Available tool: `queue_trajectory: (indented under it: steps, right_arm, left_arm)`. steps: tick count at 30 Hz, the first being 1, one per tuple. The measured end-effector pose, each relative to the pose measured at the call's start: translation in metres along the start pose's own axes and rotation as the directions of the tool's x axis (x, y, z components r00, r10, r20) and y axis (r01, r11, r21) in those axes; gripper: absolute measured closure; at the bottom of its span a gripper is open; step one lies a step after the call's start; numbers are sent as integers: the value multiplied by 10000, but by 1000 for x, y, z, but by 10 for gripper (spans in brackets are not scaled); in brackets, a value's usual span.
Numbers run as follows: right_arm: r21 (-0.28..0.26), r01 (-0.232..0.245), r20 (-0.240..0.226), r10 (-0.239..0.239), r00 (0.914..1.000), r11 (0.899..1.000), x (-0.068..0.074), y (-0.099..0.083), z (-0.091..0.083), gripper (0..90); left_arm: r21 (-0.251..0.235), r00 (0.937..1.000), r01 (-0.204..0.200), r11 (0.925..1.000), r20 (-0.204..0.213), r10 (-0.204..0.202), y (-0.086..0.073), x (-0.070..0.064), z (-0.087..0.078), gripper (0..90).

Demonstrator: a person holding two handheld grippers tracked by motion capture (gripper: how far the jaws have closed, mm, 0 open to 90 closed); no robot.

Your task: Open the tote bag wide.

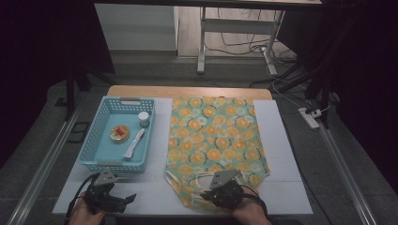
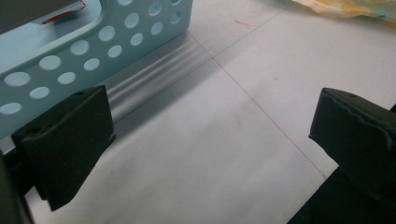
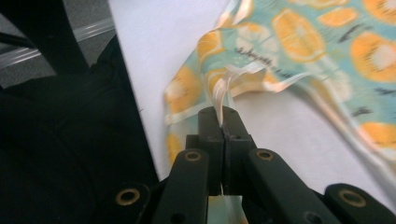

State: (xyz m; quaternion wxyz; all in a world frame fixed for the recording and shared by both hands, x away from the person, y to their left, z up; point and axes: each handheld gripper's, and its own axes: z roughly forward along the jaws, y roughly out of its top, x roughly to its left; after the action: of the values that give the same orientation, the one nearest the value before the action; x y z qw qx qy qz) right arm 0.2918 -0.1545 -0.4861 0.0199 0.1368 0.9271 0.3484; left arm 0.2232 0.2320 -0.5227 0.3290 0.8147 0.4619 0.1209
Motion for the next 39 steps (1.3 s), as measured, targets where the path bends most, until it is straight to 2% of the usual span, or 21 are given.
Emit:
queue_trajectory:
  steps: [1, 2, 3, 4, 8, 15, 20, 22, 39]
  right_arm:
    - [-141, -87, 37, 88, 10000, 9999, -7, 4, -3, 889]
    - [-141, -87, 37, 88, 10000, 9999, -7, 4, -3, 889]
    - [-218, -210, 55, 211, 9998, 9995, -15, 8, -6, 890]
    - [-218, -210, 55, 211, 9998, 9995, -15, 8, -6, 890]
    - [-292, -386, 189, 391, 9991, 9988, -33, 15, -9, 891]
    - [-480, -306, 447, 327, 9985, 9984, -48, 25, -11, 891]
    - [-695, -492, 685, 540, 9962, 9964, -63, 31, -12, 892]
    - [-792, -571, 759, 632, 9951, 9952, -72, 33, -12, 893]
    - [-1049, -860, 1026, 968, 9900, 9908, -118, 55, -1, 892]
  left_arm:
    - [2, 10000, 6, 10000, 0, -6, 0, 0, 0, 0]
    - [-6, 10000, 21, 10000, 15, -21, 0, 0, 0, 0]
    - [-10, 10000, 36, 10000, 18, -36, 0, 1, 0, 0]
    - [-15, 10000, 55, 10000, 22, -55, 0, 1, 0, 0]
    - [-40, 9999, 106, 9999, 15, -106, 0, 1, -1, 0]
    - [-154, 9994, 345, 9993, -9, -345, -1, 3, -2, 0]
    - [-204, 9989, 458, 9987, 28, -458, -1, 5, -2, 0]
    - [-199, 9989, 458, 9988, 25, -458, -1, 5, -2, 0]
    - [-228, 9985, 553, 9982, 58, -552, -2, 6, -2, 0]
